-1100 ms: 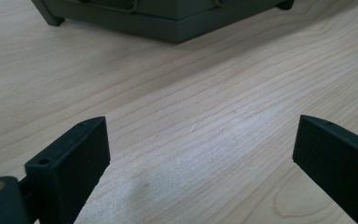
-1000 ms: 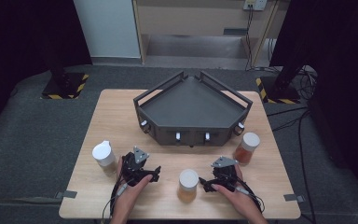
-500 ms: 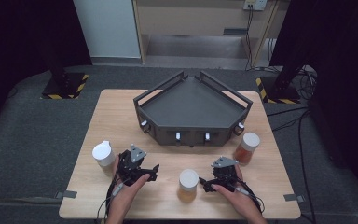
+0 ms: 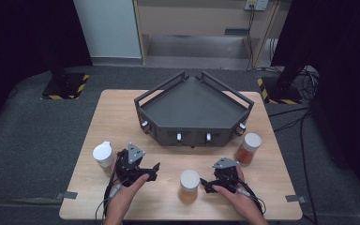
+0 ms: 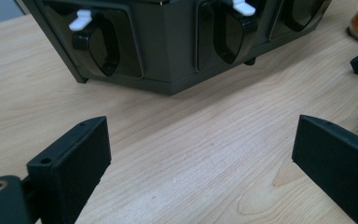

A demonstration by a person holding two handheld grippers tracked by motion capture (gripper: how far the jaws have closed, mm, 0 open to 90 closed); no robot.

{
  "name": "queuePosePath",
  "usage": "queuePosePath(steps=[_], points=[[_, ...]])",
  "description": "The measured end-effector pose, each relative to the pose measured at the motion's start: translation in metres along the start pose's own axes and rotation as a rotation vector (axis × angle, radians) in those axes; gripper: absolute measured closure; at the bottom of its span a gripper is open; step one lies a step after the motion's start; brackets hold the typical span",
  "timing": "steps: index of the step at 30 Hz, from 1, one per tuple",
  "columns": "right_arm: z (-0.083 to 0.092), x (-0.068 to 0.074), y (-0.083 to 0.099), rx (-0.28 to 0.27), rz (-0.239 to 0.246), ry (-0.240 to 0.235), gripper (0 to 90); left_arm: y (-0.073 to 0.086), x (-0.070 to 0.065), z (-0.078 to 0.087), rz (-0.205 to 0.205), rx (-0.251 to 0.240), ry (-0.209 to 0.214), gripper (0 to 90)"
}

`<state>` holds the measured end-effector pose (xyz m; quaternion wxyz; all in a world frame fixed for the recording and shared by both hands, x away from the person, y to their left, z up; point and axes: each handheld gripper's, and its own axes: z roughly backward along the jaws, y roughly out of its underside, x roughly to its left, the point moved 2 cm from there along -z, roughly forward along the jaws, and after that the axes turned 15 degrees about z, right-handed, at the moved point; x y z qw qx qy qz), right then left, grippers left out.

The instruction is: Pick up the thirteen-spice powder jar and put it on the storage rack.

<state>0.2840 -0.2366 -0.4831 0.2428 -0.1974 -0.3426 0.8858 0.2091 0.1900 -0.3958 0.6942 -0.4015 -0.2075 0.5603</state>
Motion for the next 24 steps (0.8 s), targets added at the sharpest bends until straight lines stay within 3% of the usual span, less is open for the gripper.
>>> queuePosePath(steps=[24], points=[[0.0,0.001,0.0,0.0,-0.001,0.0,1.0,-0.009,0.008,0.018,0.007,-0.042,-0.039,2.8]])
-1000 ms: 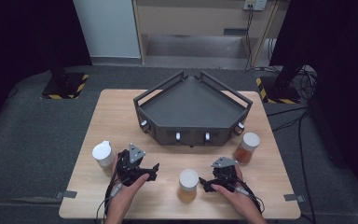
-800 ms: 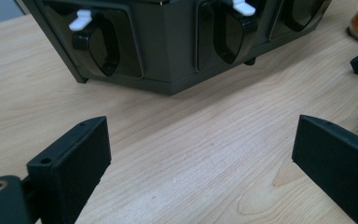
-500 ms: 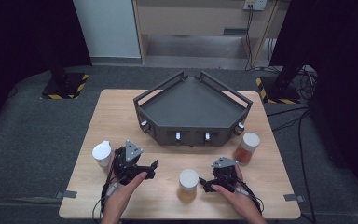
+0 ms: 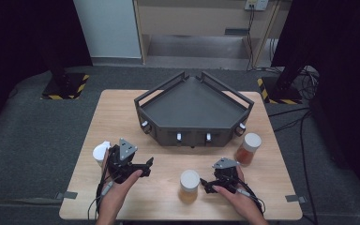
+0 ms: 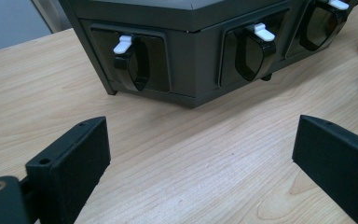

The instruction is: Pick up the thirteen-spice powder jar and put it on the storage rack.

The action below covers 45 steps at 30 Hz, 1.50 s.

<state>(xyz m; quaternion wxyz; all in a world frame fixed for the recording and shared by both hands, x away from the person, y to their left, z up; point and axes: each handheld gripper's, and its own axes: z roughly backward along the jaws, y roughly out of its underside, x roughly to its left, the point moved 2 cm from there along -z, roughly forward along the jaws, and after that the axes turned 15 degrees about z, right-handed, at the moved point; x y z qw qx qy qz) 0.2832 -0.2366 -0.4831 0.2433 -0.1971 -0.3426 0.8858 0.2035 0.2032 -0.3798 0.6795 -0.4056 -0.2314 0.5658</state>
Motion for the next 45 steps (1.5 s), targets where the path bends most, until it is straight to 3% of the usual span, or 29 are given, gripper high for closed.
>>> queuePosePath(steps=[26,45], points=[[0.0,0.0,0.0,-0.001,0.0,0.0,1.0,-0.007,0.017,0.017,0.029,-0.041,-0.032,2.5],[0.0,0.0,0.0,-0.001,0.001,0.0,1.0,-0.003,0.035,0.031,0.063,-0.068,-0.062,1.9]])
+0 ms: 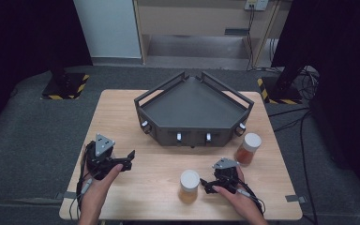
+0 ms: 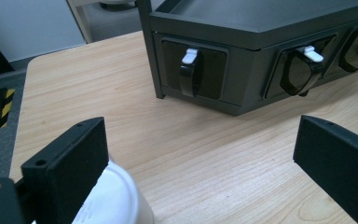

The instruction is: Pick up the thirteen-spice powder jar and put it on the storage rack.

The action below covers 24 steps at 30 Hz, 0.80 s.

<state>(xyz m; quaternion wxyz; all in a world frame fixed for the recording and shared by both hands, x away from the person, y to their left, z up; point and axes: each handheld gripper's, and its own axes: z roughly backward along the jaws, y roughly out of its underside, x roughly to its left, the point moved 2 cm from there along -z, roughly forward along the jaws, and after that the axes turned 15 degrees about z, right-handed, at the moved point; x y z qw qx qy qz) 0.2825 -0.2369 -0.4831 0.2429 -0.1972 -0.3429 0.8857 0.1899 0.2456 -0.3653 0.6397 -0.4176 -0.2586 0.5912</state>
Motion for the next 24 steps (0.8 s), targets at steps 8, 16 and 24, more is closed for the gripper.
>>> queuePosePath(steps=[8,16,24], points=[[0.0,0.0,0.0,0.0,0.0,0.0,1.0,0.002,0.007,0.006,0.009,-0.01,-0.019,1.8],[0.0,0.0,0.0,0.0,0.0,0.0,1.0,0.007,0.014,0.009,0.027,-0.015,-0.038,1.8],[0.0,0.0,0.0,0.0,0.0,0.0,1.0,0.014,0.019,0.009,0.034,-0.016,-0.068,1.8]])
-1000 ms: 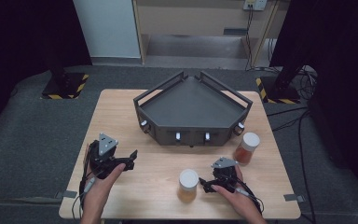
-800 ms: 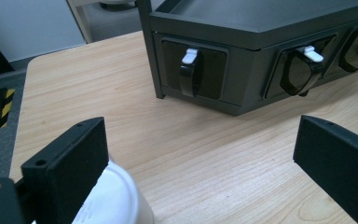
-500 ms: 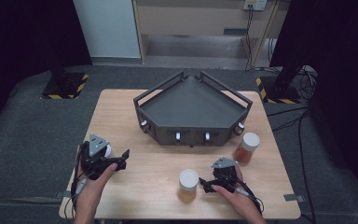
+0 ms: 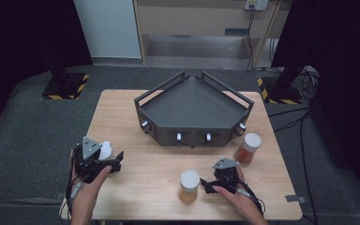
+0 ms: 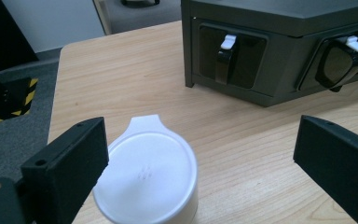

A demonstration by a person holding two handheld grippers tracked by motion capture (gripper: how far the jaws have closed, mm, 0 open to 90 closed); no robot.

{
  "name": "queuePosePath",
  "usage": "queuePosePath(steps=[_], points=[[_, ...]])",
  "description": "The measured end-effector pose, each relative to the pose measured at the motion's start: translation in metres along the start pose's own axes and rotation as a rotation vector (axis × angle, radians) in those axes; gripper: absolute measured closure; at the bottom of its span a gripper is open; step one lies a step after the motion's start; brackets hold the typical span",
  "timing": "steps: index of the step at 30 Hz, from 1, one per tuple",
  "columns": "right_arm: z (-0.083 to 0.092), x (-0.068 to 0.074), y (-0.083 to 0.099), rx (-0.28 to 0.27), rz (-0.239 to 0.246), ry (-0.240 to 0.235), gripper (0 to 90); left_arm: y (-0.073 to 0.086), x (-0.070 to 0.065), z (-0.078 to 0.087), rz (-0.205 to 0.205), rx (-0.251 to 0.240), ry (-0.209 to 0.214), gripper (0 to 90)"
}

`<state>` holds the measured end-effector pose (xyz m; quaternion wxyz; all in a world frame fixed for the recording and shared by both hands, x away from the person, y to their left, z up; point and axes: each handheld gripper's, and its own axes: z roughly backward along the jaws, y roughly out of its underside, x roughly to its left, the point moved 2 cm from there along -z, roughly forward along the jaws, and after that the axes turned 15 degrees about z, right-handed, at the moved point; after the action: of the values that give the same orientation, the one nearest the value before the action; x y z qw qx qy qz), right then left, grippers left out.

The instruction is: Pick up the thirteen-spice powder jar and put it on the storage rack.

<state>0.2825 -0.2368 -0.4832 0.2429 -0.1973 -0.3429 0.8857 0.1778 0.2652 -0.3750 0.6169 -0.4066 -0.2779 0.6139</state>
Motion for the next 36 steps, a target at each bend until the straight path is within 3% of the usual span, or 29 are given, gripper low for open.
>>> queuePosePath(steps=[16,28,36], points=[[0.0,0.0,0.0,0.0,0.0,0.0,1.0,0.014,0.008,-0.002,-0.002,-0.026,-0.061,1.5],[0.0,0.0,0.0,0.0,0.0,0.0,1.0,0.023,0.018,-0.006,0.011,-0.034,-0.064,1.5],[0.0,0.0,0.0,0.0,0.0,0.0,1.0,0.025,0.019,-0.011,0.012,-0.015,-0.06,1.4]])
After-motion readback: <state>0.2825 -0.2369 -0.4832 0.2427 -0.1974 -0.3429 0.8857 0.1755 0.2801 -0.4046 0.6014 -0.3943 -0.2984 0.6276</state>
